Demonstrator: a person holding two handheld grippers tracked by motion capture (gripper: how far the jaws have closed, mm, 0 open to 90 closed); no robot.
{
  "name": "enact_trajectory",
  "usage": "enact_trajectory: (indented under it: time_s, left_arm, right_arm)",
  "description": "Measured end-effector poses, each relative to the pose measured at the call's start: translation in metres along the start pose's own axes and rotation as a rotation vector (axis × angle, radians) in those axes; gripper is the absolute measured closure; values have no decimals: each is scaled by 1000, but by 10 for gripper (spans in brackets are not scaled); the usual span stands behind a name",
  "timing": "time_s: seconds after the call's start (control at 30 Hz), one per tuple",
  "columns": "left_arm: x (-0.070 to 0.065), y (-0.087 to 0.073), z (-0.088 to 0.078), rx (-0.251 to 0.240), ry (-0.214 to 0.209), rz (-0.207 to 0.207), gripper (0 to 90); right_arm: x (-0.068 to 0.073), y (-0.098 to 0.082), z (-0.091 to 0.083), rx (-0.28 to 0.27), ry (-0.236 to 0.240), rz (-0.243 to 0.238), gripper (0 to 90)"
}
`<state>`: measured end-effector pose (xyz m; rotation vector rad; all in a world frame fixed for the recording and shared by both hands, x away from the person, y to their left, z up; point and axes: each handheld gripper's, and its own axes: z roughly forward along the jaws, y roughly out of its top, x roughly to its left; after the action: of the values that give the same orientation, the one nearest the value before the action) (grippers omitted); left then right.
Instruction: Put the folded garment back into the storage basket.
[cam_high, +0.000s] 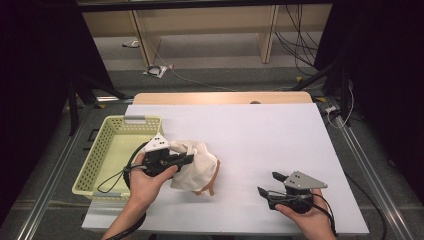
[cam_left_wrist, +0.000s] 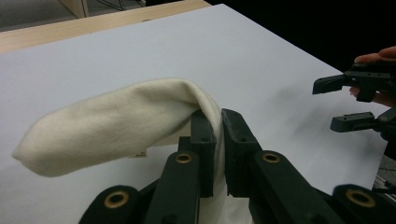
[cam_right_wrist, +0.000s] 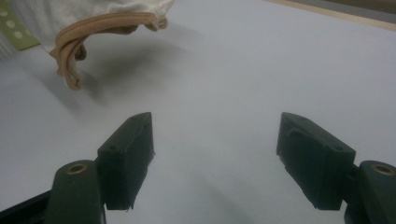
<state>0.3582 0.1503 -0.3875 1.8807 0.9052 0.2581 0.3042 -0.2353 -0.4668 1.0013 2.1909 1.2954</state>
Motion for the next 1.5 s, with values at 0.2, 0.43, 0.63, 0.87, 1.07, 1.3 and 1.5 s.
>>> enact_trajectory:
  time_s: [0.2,0.43,0.63,0.87,1.07,1.3,1.5]
  left_arm:
    - [1,0,-2,-4,7,2,837]
    - [3,0,-3,-9,11,-2,837]
    - [4,1,-5,-11,15,-3,837]
    - [6,0,-5,-12,20,-6,836]
    - [7,0,-7,-15,28,-5,836]
    - [9,0,-8,-20,36,-7,835]
    - [9,0,-8,-29,48,4,836]
  right_arm:
    - [0,0,0,-1,0,0,282]
    - [0,0,0,-4,0,0,280]
    - [0,0,0,-1,0,2,279]
    - [1,0,1,3,4,-2,278]
    - [1,0,1,-3,4,1,278]
    - [1,-1,2,1,5,-2,277]
    - [0,-1,2,2,5,2,277]
